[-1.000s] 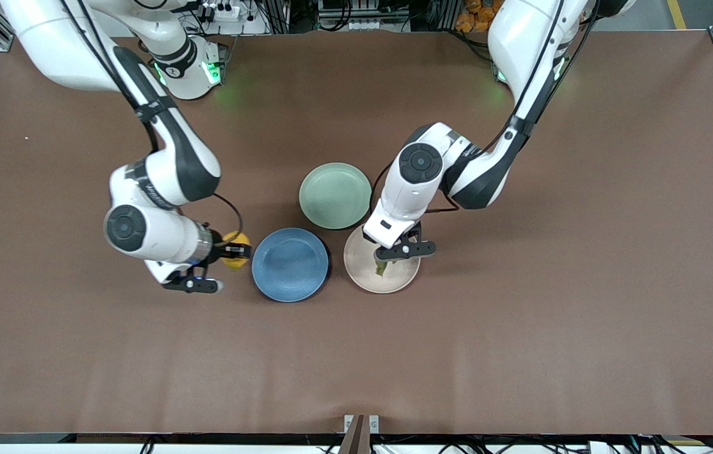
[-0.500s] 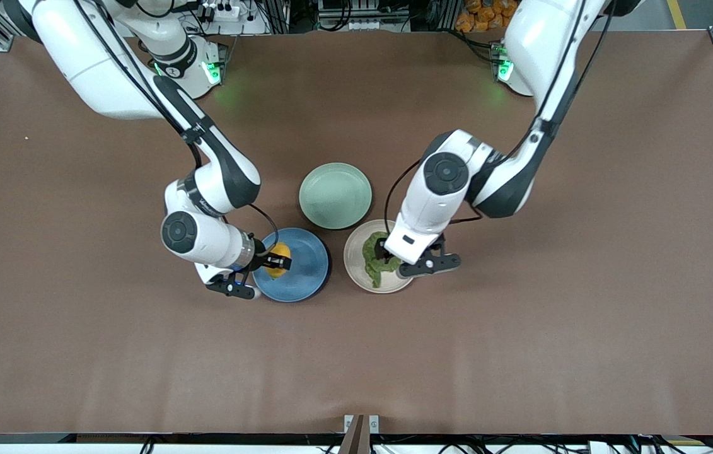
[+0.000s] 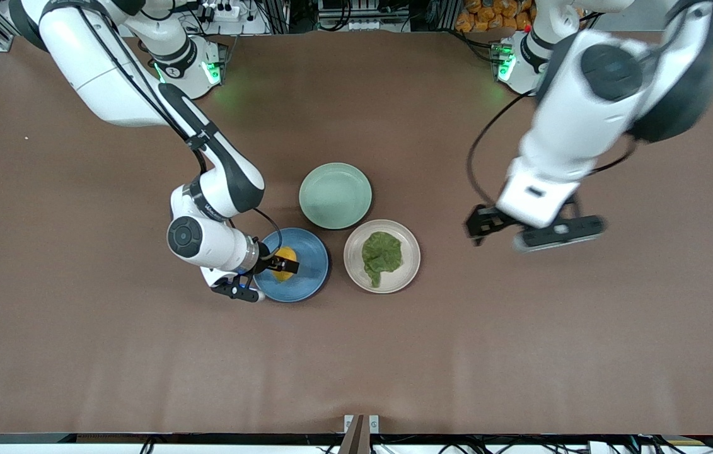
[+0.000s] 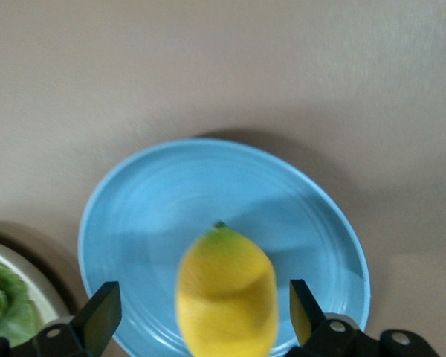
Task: Place lemon and lettuce in plates
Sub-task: 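Release the lemon onto the blue plate while the left gripper releases lettuce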
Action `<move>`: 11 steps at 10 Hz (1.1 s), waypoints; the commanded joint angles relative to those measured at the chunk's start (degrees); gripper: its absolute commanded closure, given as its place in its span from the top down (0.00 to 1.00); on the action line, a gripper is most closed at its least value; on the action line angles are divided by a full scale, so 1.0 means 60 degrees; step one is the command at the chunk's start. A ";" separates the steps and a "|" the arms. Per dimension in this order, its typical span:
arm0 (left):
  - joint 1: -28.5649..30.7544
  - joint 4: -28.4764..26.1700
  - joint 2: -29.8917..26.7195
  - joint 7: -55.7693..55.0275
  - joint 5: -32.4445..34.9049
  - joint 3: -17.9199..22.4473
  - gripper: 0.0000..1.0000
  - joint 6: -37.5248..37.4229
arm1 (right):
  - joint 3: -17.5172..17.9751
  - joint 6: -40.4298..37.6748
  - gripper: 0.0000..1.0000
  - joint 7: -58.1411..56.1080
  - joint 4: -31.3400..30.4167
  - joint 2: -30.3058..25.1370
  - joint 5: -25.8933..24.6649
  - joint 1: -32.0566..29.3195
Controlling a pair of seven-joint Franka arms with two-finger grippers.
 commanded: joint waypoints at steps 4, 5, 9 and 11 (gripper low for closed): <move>0.1362 -0.0323 -0.1252 0.2293 -0.0015 -0.0126 1.00 -0.1030 | 0.0097 -0.2601 1.00 -0.1331 0.0634 -0.1704 0.0041 -0.1352; 0.1696 -0.0338 -0.1327 0.2310 -0.0030 -0.0271 1.00 -0.1249 | -0.0005 -0.3582 1.00 -0.2572 0.0634 -0.2230 0.0026 -0.1776; 0.2900 -0.0309 -0.1606 0.2325 -0.0074 -0.1517 1.00 -0.1792 | -0.1587 -0.6715 1.00 -0.4577 0.2324 -0.3642 -0.0948 -0.1780; 0.2900 -0.0309 -0.1649 0.2311 -0.0074 -0.1502 1.00 -0.1851 | -0.1602 -0.8070 1.00 -0.4577 0.3677 -0.3700 -0.1306 -0.1780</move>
